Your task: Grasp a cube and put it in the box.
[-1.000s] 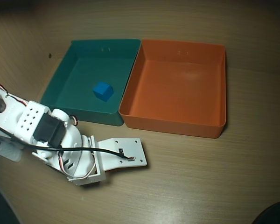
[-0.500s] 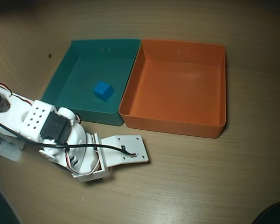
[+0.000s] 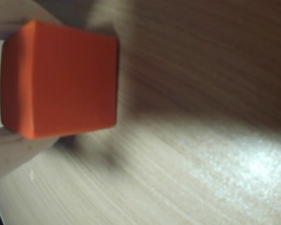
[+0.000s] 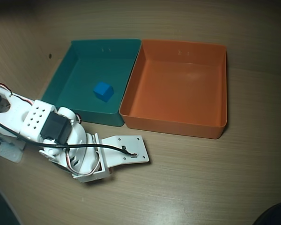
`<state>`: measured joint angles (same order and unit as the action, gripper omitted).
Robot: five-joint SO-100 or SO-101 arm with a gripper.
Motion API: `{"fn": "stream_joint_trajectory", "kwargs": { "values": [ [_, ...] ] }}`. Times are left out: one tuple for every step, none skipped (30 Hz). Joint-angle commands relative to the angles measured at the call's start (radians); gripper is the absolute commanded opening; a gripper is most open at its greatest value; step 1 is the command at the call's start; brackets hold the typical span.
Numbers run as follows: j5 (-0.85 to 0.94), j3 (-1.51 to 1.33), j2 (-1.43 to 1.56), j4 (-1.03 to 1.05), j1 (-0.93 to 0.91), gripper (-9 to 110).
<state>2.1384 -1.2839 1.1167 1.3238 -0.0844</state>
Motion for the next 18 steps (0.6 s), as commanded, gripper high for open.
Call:
{"fn": "stream_joint_trajectory", "kwargs": {
  "values": [
    [-0.005, 0.043, 0.021, 0.005, 0.0, -7],
    [-0.005, 0.043, 0.021, 0.005, -0.002, -7],
    [-0.005, 0.046, 0.021, 0.005, -0.002, -6],
    [-0.005, 0.049, 0.021, 0.005, -0.002, -5],
    [-0.006, 0.054, 0.021, 0.005, -0.002, -5],
    [-0.006, 0.057, 0.025, 0.005, -0.003, -5],
    [-0.006, 0.057, 0.035, 0.005, -0.003, -6],
    [-0.006, 0.058, 0.041, 0.005, -0.005, -6],
    [-0.006, 0.061, 0.046, 0.005, -0.005, -6],
    [-0.006, 0.072, 0.063, 0.005, -0.005, -6],
    [-0.006, 0.087, 0.078, 0.005, -0.002, -6],
    [-0.006, 0.104, 0.094, 0.005, -0.002, -6],
    [-0.006, 0.123, 0.112, 0.006, -0.003, -6],
    [-0.006, 0.138, 0.13, 0.006, -0.005, -6],
    [-0.006, 0.153, 0.146, 0.006, -0.005, -6],
    [-0.008, 0.17, 0.158, 0.006, -0.005, -6],
    [-0.008, 0.189, 0.17, 0.006, -0.003, -6],
    [-0.008, 0.207, 0.181, 0.006, -0.003, -6]
  ]
}}
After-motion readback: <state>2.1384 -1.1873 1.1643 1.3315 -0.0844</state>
